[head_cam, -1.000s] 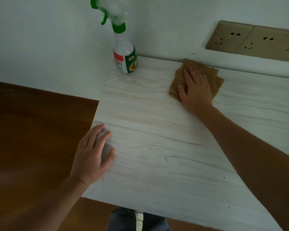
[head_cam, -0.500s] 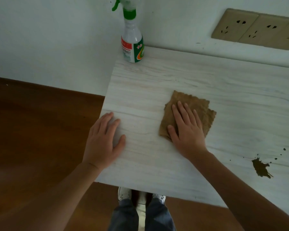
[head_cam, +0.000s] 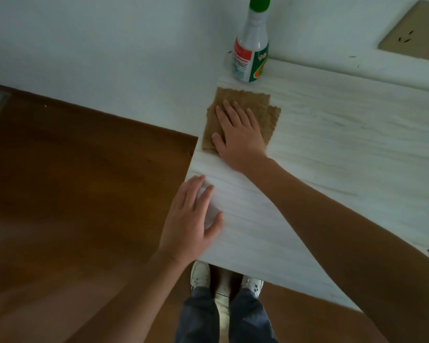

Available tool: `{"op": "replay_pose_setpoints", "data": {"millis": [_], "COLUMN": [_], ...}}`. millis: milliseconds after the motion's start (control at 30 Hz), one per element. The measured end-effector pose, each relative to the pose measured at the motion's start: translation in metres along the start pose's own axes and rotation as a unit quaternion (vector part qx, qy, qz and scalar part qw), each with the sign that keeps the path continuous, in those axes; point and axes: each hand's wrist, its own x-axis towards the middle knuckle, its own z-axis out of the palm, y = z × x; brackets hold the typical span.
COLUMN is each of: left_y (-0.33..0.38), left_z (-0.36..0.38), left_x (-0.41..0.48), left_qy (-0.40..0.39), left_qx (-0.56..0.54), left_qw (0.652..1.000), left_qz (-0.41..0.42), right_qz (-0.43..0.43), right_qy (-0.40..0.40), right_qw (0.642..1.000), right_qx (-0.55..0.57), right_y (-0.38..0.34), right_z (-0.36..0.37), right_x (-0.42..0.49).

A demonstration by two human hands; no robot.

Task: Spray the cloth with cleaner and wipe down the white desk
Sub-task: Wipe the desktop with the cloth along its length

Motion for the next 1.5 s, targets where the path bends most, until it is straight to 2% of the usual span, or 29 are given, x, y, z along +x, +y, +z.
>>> {"op": "replay_pose_setpoints", "data": {"millis": [133,300,567,733,933,1300,1500], "left_y": [-0.001,-0.001,0.0,0.001,0.003,0.001,0.0], "left_z": [0.001,0.001,0.0,0.0,0.0,0.001,0.0], "left_x": [0.001,0.001,0.001,0.0,0.001,0.001,0.0], "left_qy": [-0.009,-0.013,-0.014,-0.02,-0.027,-0.012,-0.006], "left_qx": [0.015,0.022,0.018,0.031,0.043,0.035,0.028], "left_qw": [1.0,1.0,1.0,0.999,0.999,0.999,1.0], "left_qz": [-0.006,-0.004,0.006,0.008,0.0,0.003,0.007], "right_qz": [-0.043,-0.065,0.055,0.106,0.155,-0.055,-0.074], "right_qy": [-0.001,0.004,0.035,0.036,0.044,0.002,0.009], "right_qw": [0.999,0.998,0.998,0.994,0.987,0.998,0.997], "right_qx": [-0.009,0.002,0.014,0.022,0.025,0.005,0.032], "right_y": [-0.017,0.009,0.143,0.173,0.141,-0.018,0.002], "right_z": [0.002,-0.001,-0.016,-0.019,-0.011,0.008,0.006], "right_x": [0.018,0.001,-0.103,-0.162,-0.161,-0.034,-0.046]}}
